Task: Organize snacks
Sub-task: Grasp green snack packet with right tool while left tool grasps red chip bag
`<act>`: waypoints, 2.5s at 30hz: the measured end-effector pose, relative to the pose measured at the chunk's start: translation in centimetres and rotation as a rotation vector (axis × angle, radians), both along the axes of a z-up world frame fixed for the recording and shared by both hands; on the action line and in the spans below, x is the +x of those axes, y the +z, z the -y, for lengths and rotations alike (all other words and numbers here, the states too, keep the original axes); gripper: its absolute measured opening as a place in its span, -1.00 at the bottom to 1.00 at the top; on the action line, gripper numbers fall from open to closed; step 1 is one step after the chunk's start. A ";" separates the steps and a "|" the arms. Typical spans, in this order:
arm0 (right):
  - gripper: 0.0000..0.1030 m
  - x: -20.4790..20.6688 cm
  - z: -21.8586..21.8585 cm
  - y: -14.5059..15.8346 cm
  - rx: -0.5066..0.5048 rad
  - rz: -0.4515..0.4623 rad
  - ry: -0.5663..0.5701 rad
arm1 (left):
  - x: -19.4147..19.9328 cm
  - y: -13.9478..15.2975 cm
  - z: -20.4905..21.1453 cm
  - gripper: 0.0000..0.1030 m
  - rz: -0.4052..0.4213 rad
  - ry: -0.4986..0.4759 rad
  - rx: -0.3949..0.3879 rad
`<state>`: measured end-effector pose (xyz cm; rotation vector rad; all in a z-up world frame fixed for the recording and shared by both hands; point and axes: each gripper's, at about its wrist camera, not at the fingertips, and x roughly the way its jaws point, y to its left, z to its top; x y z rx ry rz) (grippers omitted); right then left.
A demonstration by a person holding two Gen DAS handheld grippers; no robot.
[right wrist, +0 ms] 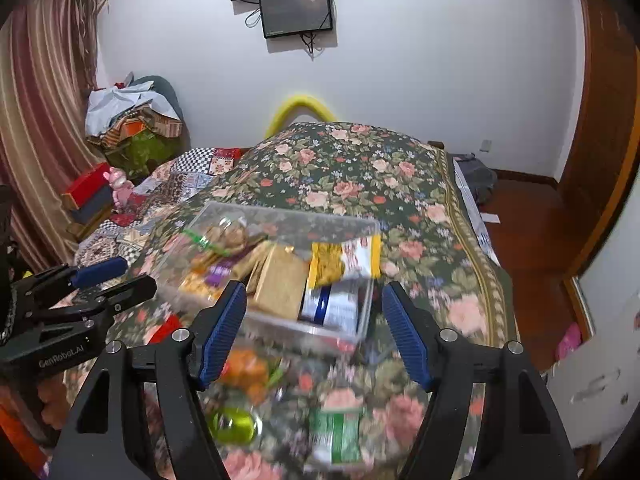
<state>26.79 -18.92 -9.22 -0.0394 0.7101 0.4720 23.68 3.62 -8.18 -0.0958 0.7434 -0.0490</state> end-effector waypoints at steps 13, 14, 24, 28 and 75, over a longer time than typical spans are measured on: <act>0.40 -4.4 4.2 -4.2 0.025 -0.113 -0.039 | -4.6 -4.9 -1.7 0.31 -0.141 -0.008 0.009; 0.41 -4.6 4.3 -4.9 0.018 -0.126 -0.039 | -4.7 -5.5 -1.8 0.35 -0.151 -0.008 0.012; 0.41 -4.1 3.8 -10.8 -0.019 -0.239 -0.026 | -3.7 -11.3 -2.6 0.37 -0.258 -0.011 0.010; 0.41 -3.2 3.3 -12.5 -0.033 -0.271 -0.019 | -2.9 -12.2 -2.5 0.55 -0.251 -0.003 0.039; -0.24 -1.7 0.7 -5.9 0.083 -0.066 0.043 | -2.3 -4.2 -2.5 0.30 -0.018 0.007 -0.015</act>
